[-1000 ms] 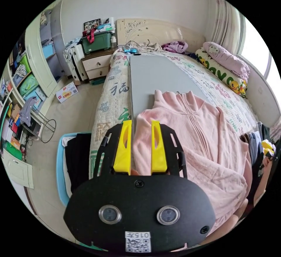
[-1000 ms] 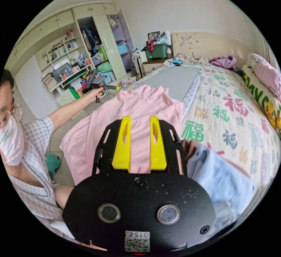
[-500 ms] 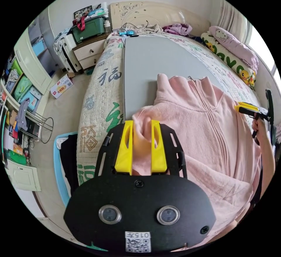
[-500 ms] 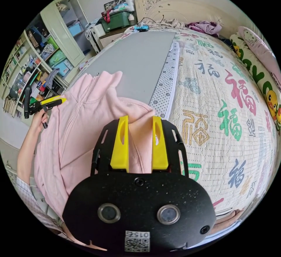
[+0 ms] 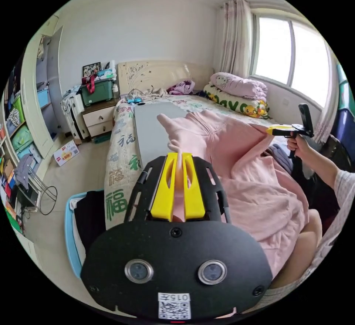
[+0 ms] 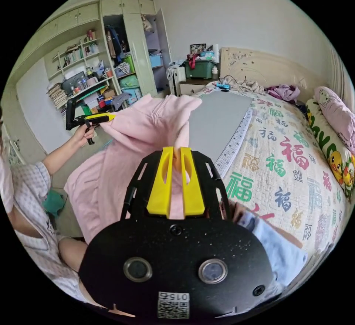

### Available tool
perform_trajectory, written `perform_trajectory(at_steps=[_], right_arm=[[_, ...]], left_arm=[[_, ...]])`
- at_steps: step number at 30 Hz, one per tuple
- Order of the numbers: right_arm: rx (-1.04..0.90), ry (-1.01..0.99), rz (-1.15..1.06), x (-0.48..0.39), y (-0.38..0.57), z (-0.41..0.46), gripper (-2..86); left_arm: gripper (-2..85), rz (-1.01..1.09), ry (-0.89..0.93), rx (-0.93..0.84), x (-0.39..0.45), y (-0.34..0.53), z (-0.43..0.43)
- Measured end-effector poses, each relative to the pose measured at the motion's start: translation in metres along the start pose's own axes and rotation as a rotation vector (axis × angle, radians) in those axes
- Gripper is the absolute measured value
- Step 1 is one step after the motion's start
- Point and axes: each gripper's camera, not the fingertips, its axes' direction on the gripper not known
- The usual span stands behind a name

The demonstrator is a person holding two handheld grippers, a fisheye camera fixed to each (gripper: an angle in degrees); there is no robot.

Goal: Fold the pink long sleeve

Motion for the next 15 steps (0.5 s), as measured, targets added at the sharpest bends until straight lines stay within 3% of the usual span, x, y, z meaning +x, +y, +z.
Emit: perform_trajectory(at_steps=[3,8,15], right_arm=[[-0.035,0.02,0.008,-0.043,0.065,-0.051,4.5],[-0.215,0.049,0.222,-0.081,0.182,-0.088,5.1],[-0.104,0.046,0.361,-0.122,0.16,-0.165,7.5]], left_arm=[[1.8,-0.052,0.072,-0.007,0.009,0.078,-0.074],[4.2,-0.268,0.179,-0.078,0.007,0.198,-0.133],[6.6,-0.545,0.244,0.003,0.019,0.246,-0.2]])
